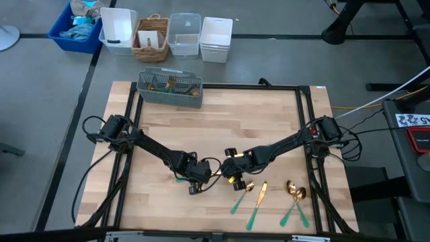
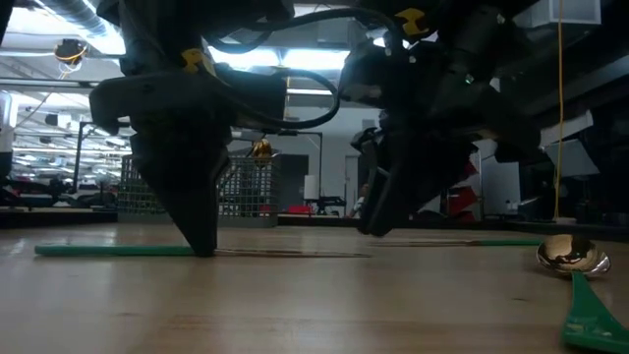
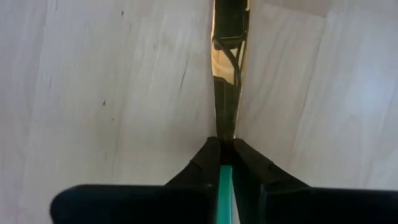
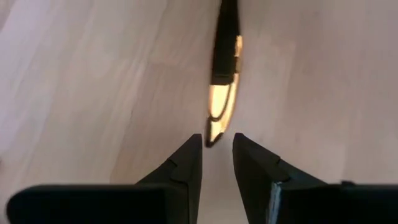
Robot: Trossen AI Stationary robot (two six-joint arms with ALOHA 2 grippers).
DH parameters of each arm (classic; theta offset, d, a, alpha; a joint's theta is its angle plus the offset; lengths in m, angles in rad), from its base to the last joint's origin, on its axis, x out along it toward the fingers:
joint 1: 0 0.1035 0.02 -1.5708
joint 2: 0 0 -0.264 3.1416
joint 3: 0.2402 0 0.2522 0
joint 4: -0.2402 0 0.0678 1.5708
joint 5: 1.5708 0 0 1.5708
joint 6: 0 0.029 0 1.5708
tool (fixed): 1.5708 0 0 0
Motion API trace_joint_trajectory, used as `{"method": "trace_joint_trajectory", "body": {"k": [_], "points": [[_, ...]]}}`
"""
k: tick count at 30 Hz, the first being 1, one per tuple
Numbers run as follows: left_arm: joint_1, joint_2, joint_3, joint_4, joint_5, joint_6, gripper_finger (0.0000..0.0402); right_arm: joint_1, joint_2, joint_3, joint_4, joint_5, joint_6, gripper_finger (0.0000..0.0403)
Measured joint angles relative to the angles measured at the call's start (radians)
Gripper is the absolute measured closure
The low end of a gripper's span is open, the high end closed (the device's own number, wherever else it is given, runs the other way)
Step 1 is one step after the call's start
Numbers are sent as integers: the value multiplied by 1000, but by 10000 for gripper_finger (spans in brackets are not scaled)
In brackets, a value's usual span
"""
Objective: Sort silverware
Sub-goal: Put the green knife into the gray silverware basket
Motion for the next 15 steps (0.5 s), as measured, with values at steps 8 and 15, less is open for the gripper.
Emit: {"method": "trace_joint_trajectory", "body": {"k": [8,15], "points": [[19,0,-5,33,73,-17,372,0,-2,0,14,10,0,311],[55,-1,-5,75,161,-24,370,0,-2,0,23,-40,-49,311]]}}
